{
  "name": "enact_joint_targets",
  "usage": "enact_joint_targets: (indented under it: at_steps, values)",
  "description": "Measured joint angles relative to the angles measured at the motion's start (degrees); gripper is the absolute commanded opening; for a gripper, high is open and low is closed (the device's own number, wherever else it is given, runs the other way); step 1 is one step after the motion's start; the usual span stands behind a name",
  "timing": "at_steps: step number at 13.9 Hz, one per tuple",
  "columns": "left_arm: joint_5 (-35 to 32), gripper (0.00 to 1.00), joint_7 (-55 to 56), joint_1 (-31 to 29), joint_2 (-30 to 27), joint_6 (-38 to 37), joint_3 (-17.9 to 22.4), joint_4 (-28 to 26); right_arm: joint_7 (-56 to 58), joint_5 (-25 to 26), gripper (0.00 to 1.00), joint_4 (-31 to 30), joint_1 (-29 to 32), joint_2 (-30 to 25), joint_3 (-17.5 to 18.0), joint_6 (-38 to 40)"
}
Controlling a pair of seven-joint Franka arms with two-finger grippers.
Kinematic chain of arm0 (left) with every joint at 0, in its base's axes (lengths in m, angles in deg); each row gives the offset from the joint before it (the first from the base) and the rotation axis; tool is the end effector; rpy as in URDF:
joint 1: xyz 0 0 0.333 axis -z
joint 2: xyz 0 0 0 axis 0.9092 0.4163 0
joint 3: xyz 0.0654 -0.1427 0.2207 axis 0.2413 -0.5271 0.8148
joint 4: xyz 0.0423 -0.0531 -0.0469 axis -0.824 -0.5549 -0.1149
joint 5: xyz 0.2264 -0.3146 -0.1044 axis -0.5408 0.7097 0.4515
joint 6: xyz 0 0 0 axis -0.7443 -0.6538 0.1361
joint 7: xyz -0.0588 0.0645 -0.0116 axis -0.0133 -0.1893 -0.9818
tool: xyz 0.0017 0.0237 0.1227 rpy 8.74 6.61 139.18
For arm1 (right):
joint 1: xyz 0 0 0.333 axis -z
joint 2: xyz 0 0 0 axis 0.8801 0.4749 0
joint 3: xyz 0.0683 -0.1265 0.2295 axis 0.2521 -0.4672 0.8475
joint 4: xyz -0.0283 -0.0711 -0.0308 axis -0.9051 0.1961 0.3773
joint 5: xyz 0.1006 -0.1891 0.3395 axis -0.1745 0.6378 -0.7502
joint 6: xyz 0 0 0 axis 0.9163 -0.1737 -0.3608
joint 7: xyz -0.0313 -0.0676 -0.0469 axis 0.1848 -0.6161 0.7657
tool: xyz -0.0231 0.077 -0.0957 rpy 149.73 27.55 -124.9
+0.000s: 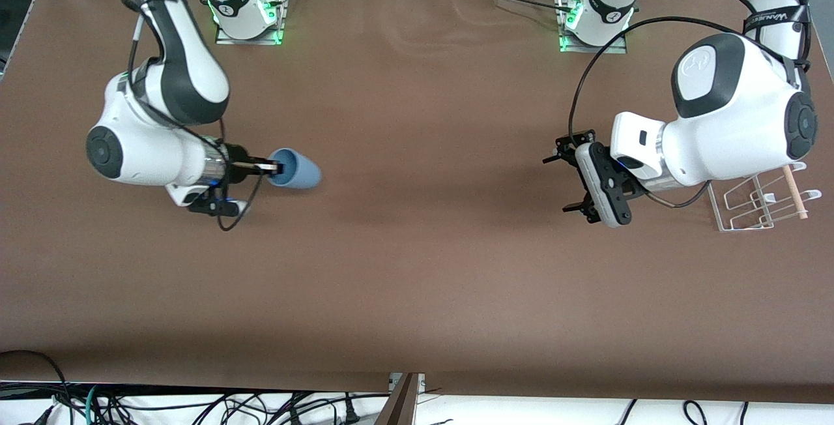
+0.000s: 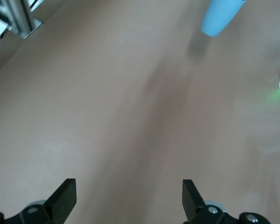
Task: Transfer cup to left arm and place on rack
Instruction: 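Grasp and lift the cup with the right gripper while the left gripper approaches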
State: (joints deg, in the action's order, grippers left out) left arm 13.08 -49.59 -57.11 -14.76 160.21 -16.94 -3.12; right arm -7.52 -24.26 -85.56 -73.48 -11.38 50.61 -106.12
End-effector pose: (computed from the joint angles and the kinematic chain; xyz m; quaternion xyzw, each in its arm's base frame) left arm 0.6339 -0.1978 0.4169 0.8280 -0.4968 0.0874 0.2448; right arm 0.5871 0.2201 0.3145 -0.9663 0.0915 0.1522 0.1861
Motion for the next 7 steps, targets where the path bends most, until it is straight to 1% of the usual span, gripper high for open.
enact_joint_targets:
  at_steps: [1,4,5,7]
  values:
    - [0.4,1.00,-2.2,0.0,0.4,0.6,-0.3,0.0,-4.8,-3.0,0.00,2.4,-2.6,0.5,0.1,0.0]
    - [4.2,1.00,-9.7,0.0,2.1,1.1,-0.4,-0.2,-18.0,-12.8,0.00,10.1,-9.1,3.1,0.2,-0.4]
    - [4.8,1.00,-11.2,0.0,2.6,1.1,-0.5,-0.4,-21.2,-16.5,0.00,11.8,-10.8,4.0,0.2,-1.8]
    - [5.2,1.00,-12.7,0.0,3.3,1.1,-0.8,-0.6,-27.6,-23.0,0.00,13.9,-14.3,5.6,0.2,-8.4]
